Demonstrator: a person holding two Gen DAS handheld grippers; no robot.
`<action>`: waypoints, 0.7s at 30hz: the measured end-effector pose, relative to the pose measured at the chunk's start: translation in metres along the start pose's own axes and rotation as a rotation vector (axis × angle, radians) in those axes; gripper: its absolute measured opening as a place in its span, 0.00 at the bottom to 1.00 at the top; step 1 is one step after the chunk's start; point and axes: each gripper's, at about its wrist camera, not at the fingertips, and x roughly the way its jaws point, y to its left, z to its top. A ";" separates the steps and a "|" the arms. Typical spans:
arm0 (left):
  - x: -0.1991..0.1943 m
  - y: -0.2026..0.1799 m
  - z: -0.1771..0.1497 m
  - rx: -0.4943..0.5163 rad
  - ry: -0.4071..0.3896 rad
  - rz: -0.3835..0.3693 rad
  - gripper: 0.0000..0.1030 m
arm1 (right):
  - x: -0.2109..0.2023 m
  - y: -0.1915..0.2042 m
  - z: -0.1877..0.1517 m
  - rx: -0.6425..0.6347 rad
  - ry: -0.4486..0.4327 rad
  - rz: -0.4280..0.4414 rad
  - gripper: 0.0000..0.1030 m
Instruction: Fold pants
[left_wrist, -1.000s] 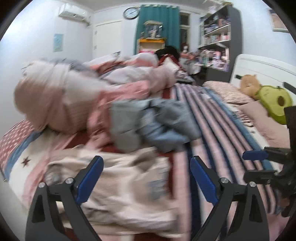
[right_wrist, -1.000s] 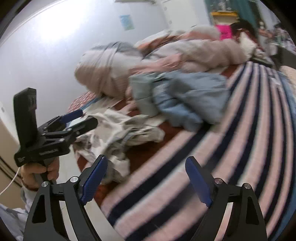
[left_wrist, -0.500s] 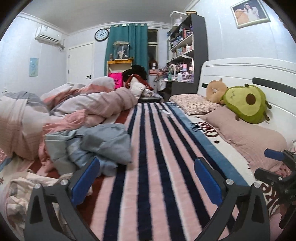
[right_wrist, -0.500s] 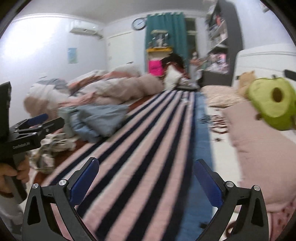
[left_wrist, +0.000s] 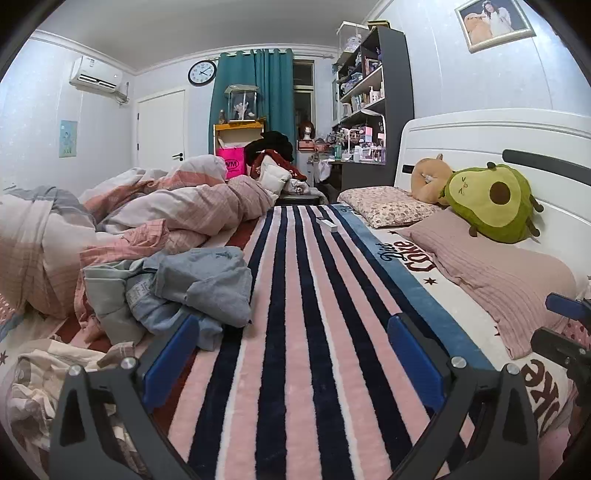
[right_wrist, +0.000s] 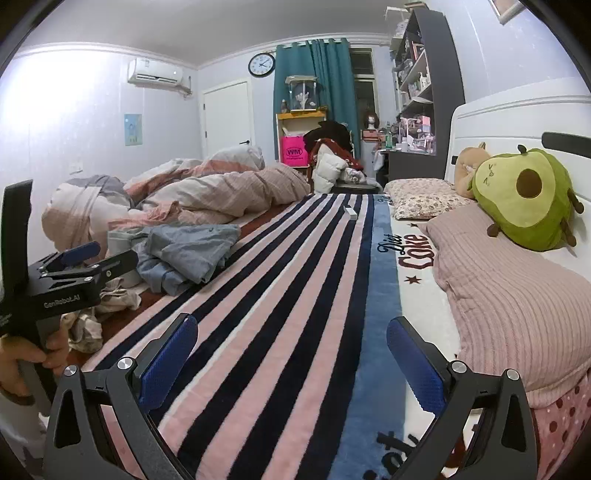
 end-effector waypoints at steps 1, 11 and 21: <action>-0.001 0.000 0.000 -0.002 -0.003 0.002 0.98 | 0.000 0.000 0.000 0.000 -0.001 -0.002 0.99; -0.002 0.000 -0.002 0.003 -0.017 0.002 0.98 | -0.003 0.000 0.000 0.006 -0.002 0.006 0.99; -0.004 0.005 -0.003 -0.025 -0.032 0.005 0.98 | -0.008 0.014 -0.005 0.022 0.000 0.010 0.99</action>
